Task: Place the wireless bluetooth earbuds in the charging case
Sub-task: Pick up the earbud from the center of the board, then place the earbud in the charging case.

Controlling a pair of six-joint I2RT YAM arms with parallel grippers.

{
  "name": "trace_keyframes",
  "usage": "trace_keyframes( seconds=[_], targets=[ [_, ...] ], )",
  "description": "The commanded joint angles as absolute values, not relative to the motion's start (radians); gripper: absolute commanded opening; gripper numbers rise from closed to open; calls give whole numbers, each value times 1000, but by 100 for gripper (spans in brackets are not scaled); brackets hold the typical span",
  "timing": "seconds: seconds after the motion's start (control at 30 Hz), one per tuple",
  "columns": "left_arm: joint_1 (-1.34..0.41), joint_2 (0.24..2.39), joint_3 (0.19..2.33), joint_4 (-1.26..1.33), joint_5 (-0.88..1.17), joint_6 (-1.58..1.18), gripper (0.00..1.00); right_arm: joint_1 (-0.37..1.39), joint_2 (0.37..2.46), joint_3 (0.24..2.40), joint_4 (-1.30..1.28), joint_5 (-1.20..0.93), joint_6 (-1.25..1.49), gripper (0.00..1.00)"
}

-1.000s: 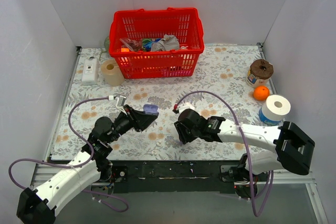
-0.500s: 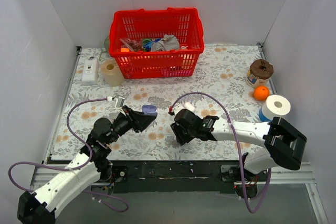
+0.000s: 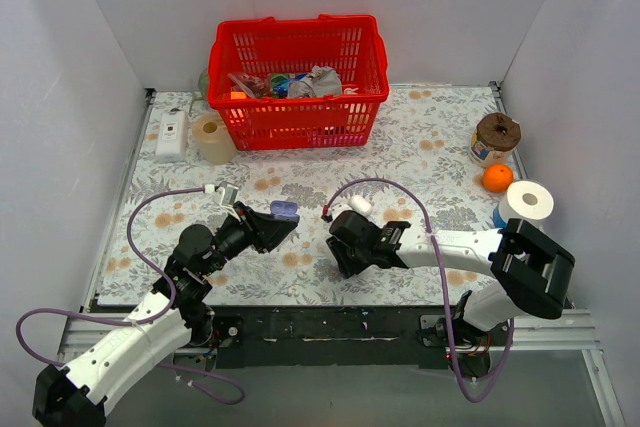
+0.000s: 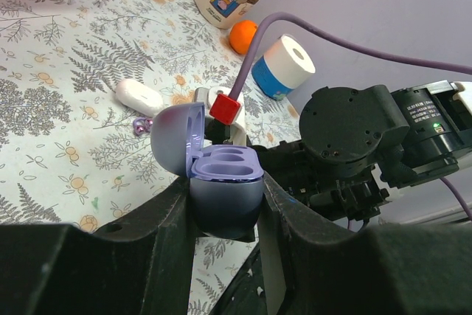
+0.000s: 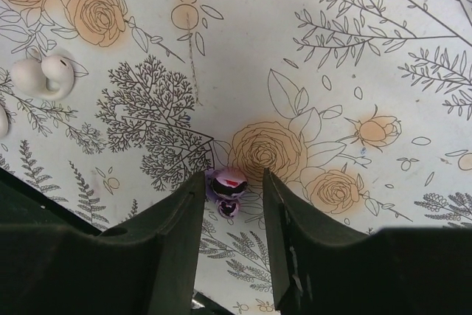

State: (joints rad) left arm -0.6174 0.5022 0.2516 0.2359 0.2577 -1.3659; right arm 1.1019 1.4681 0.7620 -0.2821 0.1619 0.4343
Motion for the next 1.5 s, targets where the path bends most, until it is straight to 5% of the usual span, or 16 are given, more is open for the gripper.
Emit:
trace_keyframes(
  seconds=[0.0, 0.2, 0.5, 0.67, 1.0, 1.47],
  targets=[
    [-621, 505, 268, 236, 249, -1350, 0, 1109, 1468, 747, -267, 179, 449, 42],
    [-623, 505, 268, 236, 249, -1348, 0, 1109, 1450, 735, -258, 192, 442, 23],
    [-621, 503, 272, 238, 247, -1350, 0, 1017, 1436, 775, -267, 241, 335, 8],
    [-623, 476, 273, 215, 242, -1341, 0, 979, 1373, 781, -218, 218, 292, 4],
    [-623, 440, 212, 474, 353, -1351, 0, 977, 935, 733, 101, 55, 299, 1],
    [-624, 837, 354, 1040, 331, -1273, 0, 1092, 922, 946, 296, 195, 212, 1]
  ],
)
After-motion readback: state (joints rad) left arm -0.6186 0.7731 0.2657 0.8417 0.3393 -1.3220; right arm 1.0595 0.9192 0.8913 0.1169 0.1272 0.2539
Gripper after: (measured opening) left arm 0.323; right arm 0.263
